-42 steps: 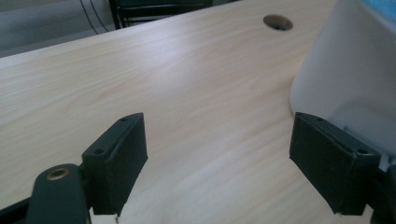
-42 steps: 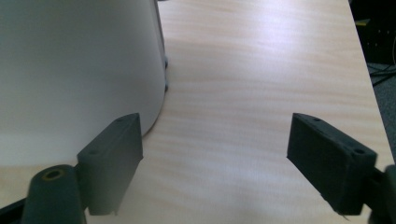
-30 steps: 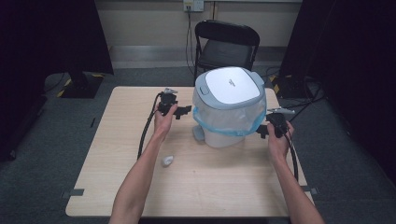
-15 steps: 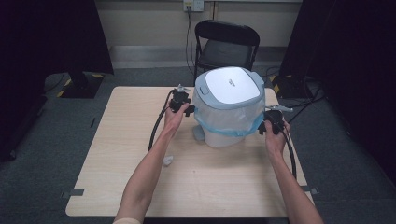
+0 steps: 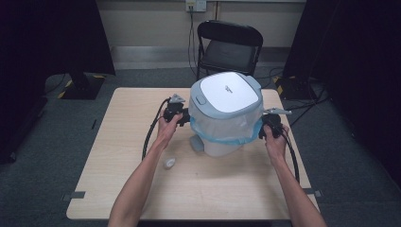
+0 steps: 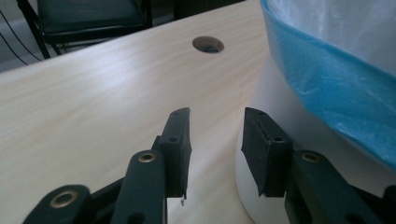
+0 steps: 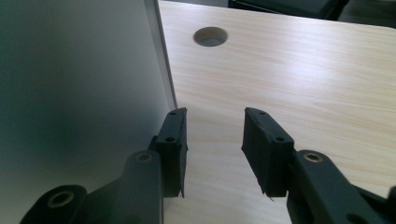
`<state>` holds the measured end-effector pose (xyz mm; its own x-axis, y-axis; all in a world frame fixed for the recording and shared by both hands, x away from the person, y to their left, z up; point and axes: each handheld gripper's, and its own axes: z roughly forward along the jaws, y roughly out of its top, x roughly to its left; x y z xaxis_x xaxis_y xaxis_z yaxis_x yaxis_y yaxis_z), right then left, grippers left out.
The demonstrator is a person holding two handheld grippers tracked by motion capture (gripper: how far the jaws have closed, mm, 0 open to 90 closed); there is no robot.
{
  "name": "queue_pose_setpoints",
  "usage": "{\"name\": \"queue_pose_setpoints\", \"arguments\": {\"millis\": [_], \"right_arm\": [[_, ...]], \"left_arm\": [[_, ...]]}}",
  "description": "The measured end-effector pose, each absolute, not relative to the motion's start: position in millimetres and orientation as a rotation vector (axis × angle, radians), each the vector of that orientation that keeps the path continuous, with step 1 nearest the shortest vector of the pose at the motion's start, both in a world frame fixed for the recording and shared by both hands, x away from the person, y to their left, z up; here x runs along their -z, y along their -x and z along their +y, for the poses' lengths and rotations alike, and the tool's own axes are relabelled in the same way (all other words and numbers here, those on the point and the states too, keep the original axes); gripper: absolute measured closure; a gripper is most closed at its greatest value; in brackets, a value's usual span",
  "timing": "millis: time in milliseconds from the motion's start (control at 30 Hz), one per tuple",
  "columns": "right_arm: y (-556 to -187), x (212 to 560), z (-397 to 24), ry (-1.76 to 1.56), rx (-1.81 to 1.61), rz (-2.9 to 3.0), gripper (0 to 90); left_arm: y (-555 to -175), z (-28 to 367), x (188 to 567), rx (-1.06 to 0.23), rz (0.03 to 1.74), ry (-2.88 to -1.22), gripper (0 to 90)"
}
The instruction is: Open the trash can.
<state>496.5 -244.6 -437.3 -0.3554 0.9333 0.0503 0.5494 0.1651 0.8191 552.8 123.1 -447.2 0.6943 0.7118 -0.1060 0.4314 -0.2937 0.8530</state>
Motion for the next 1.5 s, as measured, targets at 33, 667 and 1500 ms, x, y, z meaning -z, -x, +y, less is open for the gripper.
{"name": "queue_pose_setpoints", "arguments": {"millis": [33,667,1500], "right_arm": [[-495,437,-243,-1.392,-1.077,1.986,60.3],[-451,433,-228,-1.368,-1.082,1.949,19.6],[-438,451,-211,-1.454,-1.086,1.87,57.9]], "left_arm": [[-547,126,448,-0.359,0.873,-1.925,62.2],[-517,163,460,-0.339,1.002,-1.895,40.9],[-473,152,449,-0.223,0.787,-1.904,72.6]]}}
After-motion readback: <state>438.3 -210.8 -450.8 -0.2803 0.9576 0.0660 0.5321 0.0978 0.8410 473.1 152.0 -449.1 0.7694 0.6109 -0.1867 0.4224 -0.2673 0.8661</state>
